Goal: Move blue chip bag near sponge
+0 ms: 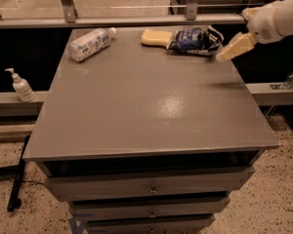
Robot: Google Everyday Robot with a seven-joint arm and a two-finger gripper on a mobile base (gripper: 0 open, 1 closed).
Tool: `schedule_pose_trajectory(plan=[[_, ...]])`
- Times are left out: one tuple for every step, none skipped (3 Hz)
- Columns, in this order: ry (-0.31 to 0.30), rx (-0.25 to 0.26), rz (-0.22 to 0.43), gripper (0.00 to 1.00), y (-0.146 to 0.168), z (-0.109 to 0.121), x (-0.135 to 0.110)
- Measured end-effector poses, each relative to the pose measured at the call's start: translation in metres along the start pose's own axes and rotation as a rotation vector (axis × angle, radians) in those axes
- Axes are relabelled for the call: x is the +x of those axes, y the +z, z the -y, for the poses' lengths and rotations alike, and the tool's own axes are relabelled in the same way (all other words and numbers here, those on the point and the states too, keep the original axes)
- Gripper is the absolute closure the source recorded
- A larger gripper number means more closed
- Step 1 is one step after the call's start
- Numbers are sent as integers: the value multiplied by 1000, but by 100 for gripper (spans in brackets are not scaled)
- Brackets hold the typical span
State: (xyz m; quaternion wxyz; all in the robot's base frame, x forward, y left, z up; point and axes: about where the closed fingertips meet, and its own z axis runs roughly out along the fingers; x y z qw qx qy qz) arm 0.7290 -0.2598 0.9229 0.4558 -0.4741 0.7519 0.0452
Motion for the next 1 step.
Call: schedule_pose_trajectory(plan=[[46,23,35,0,-36,4,22]])
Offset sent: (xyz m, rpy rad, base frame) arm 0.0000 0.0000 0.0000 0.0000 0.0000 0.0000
